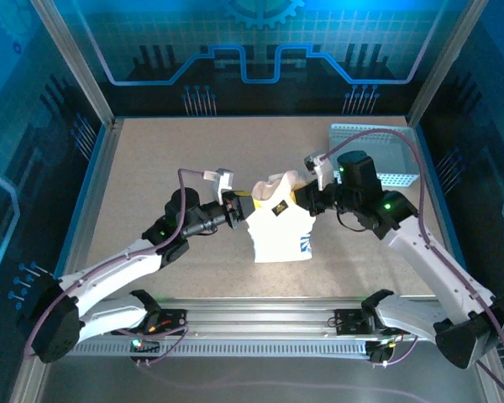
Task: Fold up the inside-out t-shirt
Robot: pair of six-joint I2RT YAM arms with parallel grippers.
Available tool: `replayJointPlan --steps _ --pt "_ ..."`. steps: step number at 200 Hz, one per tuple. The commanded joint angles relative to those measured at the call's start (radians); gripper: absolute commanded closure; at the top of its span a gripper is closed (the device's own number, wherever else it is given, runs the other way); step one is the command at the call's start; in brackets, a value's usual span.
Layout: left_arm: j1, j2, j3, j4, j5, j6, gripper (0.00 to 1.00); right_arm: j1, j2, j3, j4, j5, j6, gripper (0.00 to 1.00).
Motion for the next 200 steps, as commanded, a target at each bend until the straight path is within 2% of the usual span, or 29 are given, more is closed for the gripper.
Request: replayJointPlan --steps 1,15,47,69,95,108,119,127,146,167,185,200 --pt "0.01 0.06 0.028 -0.136 -0.133 -0.024 1.0 -0.009 0.107 0.044 0.034 0.063 0.038 1.0" --pt "0.046 0.145 0.079 -0.165 -0.173 -0.023 1.0 -0.017 0.219 0.088 0.057 0.059 0.02 1.0" --pt "0.156 0.415 0.225 -0.198 -0.163 -0.049 1.0 -0.072 0.511 0.239 0.092 0.07 -0.015 1.0" --pt "0.207 0.589 0.353 -0.234 -0.156 -0.039 1.0 -0.12 0.706 0.362 0.098 0.036 -0.024 1.0" --pt "0.257 0.747 0.494 -0.275 -0.124 -0.047 1.0 -0.143 0.848 0.466 0.107 0.064 -0.048 1.0" --pt "0.275 0.811 0.559 -0.299 -0.115 -0.044 0.93 -0.156 0.89 0.508 0.105 0.066 -0.049 1.0" --pt "0.288 0.852 0.603 -0.322 -0.112 -0.046 0.88 -0.166 0.914 0.529 0.118 0.055 -0.05 0.93" --pt "0.296 0.875 0.627 -0.334 -0.109 -0.048 0.78 -0.172 0.931 0.549 0.122 0.053 -0.053 0.85" --pt "0.316 0.889 0.675 -0.406 -0.141 -0.056 0.55 -0.183 0.969 0.621 0.082 0.105 -0.059 0.49" --pt "0.336 0.849 0.732 -0.56 -0.245 -0.045 0.33 -0.193 0.969 0.687 0.014 0.196 -0.066 0.25" --pt "0.335 0.786 0.766 -0.679 -0.33 -0.007 0.27 -0.206 0.934 0.709 -0.037 0.248 -0.064 0.17" --pt "0.331 0.732 0.759 -0.729 -0.322 -0.009 0.24 -0.213 0.878 0.664 -0.058 0.233 -0.055 0.19"
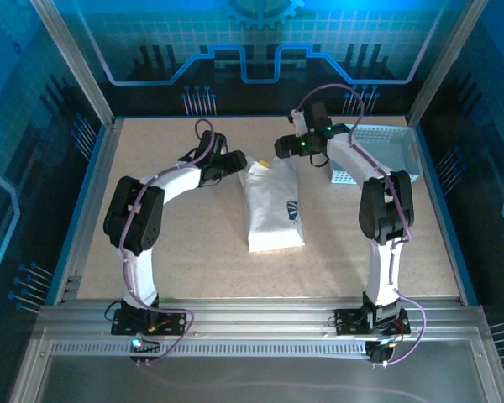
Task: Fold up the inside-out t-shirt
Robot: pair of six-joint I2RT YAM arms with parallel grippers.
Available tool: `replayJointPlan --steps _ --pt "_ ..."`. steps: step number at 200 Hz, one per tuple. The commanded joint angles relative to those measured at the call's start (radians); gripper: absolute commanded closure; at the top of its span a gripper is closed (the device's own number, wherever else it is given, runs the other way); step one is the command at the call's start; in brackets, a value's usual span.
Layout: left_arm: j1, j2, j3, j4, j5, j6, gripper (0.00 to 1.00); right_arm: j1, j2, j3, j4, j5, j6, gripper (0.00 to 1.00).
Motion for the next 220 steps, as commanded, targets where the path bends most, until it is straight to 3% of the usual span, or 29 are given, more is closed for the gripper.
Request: replayJointPlan --steps 1,33,42,93,154,185,220 --pt "-0.007 -0.126 0.031 -0.179 -0.073 0.025 0.24 -0.018 -0.088 -0.023 -0.086 0.048 0.003 0.19" --pt "-0.115 -0.228 -0.072 -0.19 -0.038 0.001 0.28 0.008 -0.282 -0.322 -0.001 -0.089 0.081 0.26" --pt "-0.15 -0.238 -0.102 -0.185 -0.014 -0.021 0.33 0.028 -0.338 -0.415 0.038 -0.127 0.103 0.28" --pt "-0.26 -0.192 -0.266 0.064 0.135 -0.171 0.46 0.135 -0.481 -0.74 0.243 -0.275 0.235 0.51" --pt "-0.255 -0.081 -0.4 0.215 0.135 -0.236 0.48 0.096 -0.292 -0.863 0.397 -0.216 0.3 0.57" --pt "-0.246 -0.151 -0.449 0.206 0.14 -0.214 0.42 0.046 -0.355 -0.922 0.399 -0.207 0.29 0.54" --pt "-0.226 -0.263 -0.385 0.063 0.087 -0.154 0.32 0.042 -0.443 -0.806 0.244 -0.221 0.213 0.46"
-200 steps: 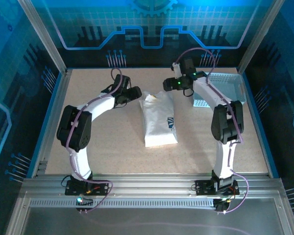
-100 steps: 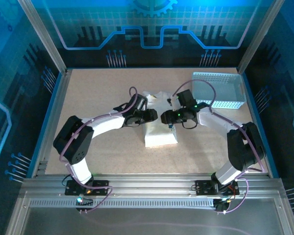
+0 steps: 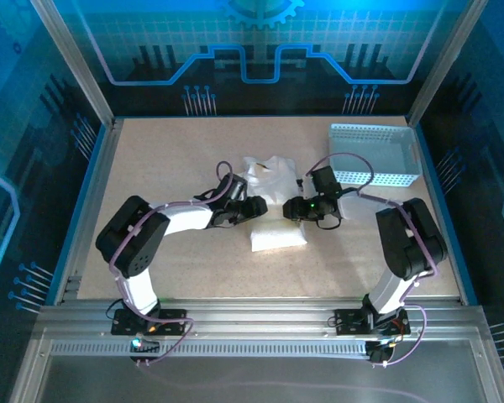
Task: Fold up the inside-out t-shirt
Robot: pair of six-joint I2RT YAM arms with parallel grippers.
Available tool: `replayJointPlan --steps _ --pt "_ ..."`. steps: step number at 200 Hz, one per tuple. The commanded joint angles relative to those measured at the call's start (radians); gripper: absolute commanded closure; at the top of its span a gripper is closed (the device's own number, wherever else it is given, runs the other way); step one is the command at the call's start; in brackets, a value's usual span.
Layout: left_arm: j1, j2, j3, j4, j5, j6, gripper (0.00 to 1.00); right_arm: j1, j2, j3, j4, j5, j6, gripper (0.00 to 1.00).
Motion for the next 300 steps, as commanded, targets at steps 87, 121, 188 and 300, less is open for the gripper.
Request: replayJointPlan --steps 87,121,188,300 --pt "0.092 0.063 0.127 -0.163 -0.026 0.054 0.38 -0.119 0.121 0.222 -0.132 0.032 -0.082 0.47" --pt "0.094 0.121 0.158 -0.148 -0.014 0.051 0.45 -0.12 0.203 0.265 -0.132 0.009 -0.087 0.49" --pt "0.087 0.188 0.155 -0.078 0.065 0.025 0.58 -0.074 0.261 0.238 -0.113 0.015 -0.064 0.51" --pt "0.076 0.203 0.113 0.01 0.114 -0.007 0.8 -0.001 0.237 0.204 -0.096 0.04 -0.027 0.63"
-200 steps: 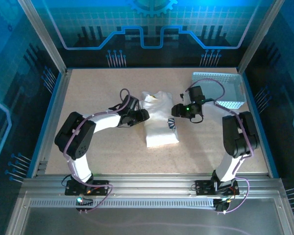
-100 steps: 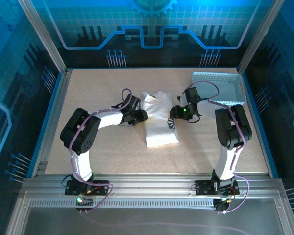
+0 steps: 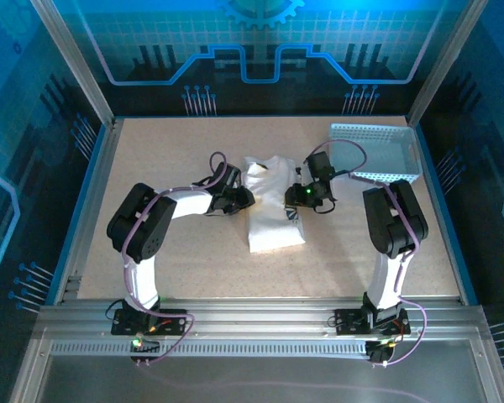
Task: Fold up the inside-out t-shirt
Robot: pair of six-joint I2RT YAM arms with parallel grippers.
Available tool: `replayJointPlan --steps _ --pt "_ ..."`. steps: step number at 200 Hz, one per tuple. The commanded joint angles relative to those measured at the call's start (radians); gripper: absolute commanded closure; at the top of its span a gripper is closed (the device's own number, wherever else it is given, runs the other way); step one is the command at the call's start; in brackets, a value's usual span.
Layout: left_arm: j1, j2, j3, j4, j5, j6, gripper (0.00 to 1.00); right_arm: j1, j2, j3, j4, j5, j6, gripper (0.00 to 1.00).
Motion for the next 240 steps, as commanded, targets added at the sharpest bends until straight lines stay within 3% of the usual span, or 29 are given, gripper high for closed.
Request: replayJointPlan --steps 1,46,87,144,198,240 --pt "-0.027 0.041 -0.026 0.058 0.069 -0.01 0.81 0.028 0.014 -0.029 -0.017 -0.044 0.011 0.64" --pt "-0.023 -0.015 -0.086 0.138 0.087 -0.038 1.0 0.02 -0.05 -0.072 0.042 -0.104 0.033 0.77" --pt "0.0 -0.169 -0.189 0.231 0.079 -0.064 1.0 -0.048 -0.152 -0.143 0.103 -0.181 0.07 0.91" --pt "0.019 -0.383 -0.269 0.252 0.072 -0.051 1.0 -0.084 -0.277 -0.172 0.135 -0.312 0.105 0.98" --pt "0.07 -0.47 -0.12 0.127 0.048 0.043 1.0 -0.084 -0.384 -0.006 0.058 -0.31 0.088 0.99" --pt "0.157 -0.38 0.096 0.113 0.097 0.12 1.0 -0.084 -0.265 0.252 0.013 -0.268 0.003 1.0"
